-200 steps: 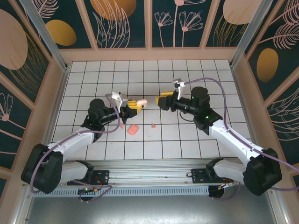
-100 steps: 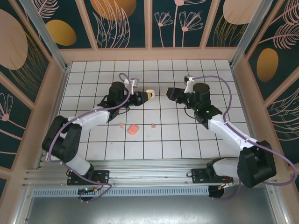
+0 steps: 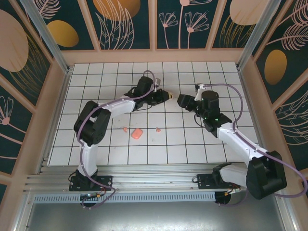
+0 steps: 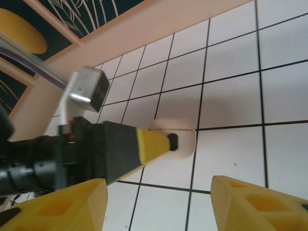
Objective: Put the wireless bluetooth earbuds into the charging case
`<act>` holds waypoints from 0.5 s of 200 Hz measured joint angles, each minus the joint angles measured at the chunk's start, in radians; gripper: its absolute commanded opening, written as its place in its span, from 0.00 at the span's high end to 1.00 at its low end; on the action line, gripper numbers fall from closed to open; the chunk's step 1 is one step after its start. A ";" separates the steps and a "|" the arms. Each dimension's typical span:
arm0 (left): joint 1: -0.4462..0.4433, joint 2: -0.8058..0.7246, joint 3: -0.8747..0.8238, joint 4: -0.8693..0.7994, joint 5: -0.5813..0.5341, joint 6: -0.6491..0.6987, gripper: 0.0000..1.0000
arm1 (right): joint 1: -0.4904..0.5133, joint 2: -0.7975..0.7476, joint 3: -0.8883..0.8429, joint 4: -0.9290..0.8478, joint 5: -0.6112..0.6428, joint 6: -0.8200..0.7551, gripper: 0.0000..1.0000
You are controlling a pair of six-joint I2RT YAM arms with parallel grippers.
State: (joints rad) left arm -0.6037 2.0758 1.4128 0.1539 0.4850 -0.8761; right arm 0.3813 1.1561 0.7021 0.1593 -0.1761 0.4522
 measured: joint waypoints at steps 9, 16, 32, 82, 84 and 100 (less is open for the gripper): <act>-0.006 0.034 0.025 -0.013 0.004 -0.013 0.93 | -0.002 -0.023 -0.011 -0.008 0.009 0.002 0.41; -0.011 0.058 0.043 -0.022 0.008 -0.021 0.93 | -0.002 -0.043 -0.020 -0.012 0.018 0.003 0.41; -0.017 0.109 0.086 -0.042 0.019 -0.039 0.92 | -0.002 -0.083 -0.038 -0.014 0.030 0.007 0.41; -0.025 0.167 0.139 -0.063 0.041 -0.088 0.87 | -0.002 -0.111 -0.048 -0.021 0.040 0.023 0.41; -0.025 0.167 0.140 -0.063 0.041 -0.089 0.87 | -0.002 -0.111 -0.048 -0.021 0.040 0.023 0.41; -0.028 0.174 0.143 -0.062 0.047 -0.103 0.87 | -0.002 -0.111 -0.049 -0.021 0.040 0.027 0.41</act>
State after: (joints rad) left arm -0.6319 2.2498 1.5562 0.0921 0.5316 -0.9787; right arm 0.3790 1.0454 0.6529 0.1387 -0.1364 0.4793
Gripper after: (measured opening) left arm 0.186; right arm 0.591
